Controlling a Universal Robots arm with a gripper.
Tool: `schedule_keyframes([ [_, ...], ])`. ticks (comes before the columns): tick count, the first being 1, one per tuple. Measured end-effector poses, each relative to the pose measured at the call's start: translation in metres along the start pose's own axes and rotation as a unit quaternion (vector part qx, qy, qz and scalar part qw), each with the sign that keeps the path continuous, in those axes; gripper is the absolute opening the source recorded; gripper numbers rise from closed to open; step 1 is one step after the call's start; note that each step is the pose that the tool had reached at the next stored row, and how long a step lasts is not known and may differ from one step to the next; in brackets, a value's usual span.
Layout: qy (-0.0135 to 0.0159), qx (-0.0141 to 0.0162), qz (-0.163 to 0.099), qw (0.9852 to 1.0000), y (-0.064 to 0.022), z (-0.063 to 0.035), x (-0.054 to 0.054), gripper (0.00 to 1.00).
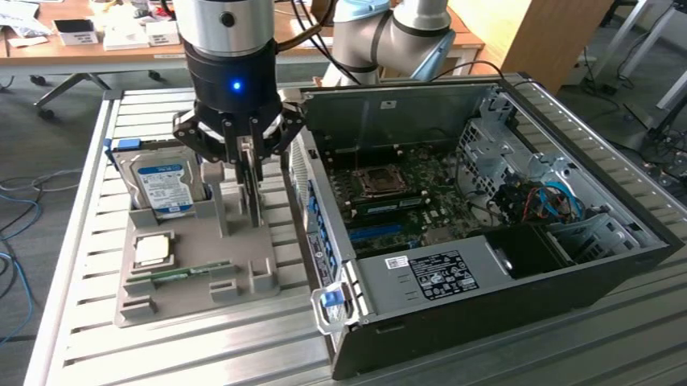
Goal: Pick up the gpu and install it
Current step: 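Pick up the gpu and move the gpu toward the slot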
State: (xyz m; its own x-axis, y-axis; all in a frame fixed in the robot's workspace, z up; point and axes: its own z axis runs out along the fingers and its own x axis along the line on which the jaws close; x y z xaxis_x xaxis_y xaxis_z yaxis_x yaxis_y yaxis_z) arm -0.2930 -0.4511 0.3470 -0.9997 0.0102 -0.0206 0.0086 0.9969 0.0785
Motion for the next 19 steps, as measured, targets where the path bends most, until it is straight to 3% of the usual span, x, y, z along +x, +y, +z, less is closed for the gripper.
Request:
schedule_keyframes([
  [19,-0.0001,-0.0001,0.000,1.0000,0.0020,-0.0255,-0.001,0.27],
])
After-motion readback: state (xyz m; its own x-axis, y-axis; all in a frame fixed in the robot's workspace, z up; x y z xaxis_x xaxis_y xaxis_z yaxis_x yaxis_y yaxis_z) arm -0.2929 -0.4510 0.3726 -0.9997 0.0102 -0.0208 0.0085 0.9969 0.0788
